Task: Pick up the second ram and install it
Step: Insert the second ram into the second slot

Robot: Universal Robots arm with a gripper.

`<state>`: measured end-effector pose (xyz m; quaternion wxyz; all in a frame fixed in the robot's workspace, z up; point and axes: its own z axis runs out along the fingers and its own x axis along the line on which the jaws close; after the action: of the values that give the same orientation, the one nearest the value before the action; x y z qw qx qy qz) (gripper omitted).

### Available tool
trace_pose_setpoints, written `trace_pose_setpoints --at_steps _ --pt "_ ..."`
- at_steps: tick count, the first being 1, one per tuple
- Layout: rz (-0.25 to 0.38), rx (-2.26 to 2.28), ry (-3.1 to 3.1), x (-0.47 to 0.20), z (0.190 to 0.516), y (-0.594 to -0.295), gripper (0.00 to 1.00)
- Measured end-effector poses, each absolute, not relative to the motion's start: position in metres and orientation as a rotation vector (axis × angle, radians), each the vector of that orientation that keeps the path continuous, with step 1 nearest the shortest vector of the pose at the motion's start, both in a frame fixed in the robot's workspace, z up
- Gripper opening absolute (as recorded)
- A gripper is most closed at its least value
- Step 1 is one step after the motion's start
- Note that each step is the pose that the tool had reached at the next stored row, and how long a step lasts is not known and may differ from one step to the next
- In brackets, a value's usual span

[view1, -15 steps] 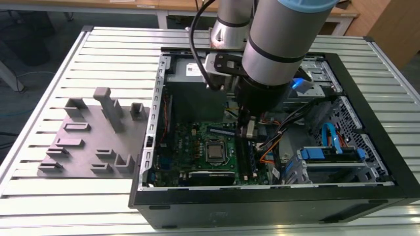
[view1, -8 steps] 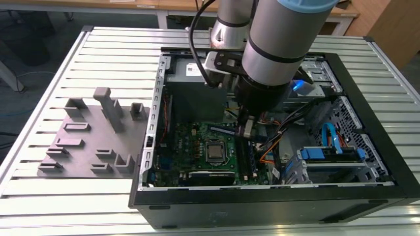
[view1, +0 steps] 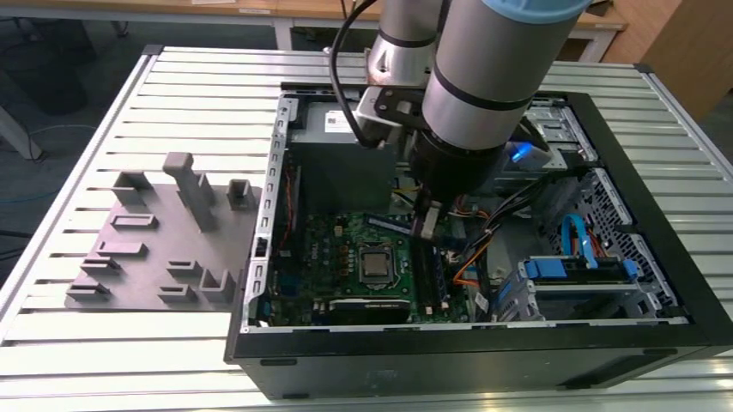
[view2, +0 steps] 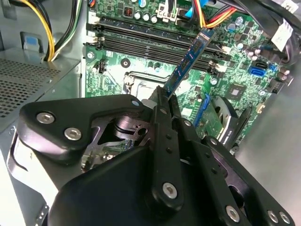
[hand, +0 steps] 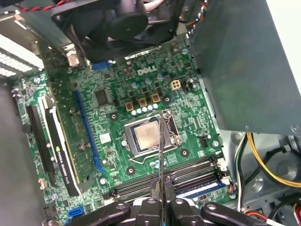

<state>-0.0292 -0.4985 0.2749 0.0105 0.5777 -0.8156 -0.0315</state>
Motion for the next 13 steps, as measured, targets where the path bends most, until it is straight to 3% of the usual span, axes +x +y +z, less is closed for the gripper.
trace_pose_setpoints --at_steps 13 --pt "-0.100 1.671 -2.638 -0.0292 0.2748 -0.4985 0.11"
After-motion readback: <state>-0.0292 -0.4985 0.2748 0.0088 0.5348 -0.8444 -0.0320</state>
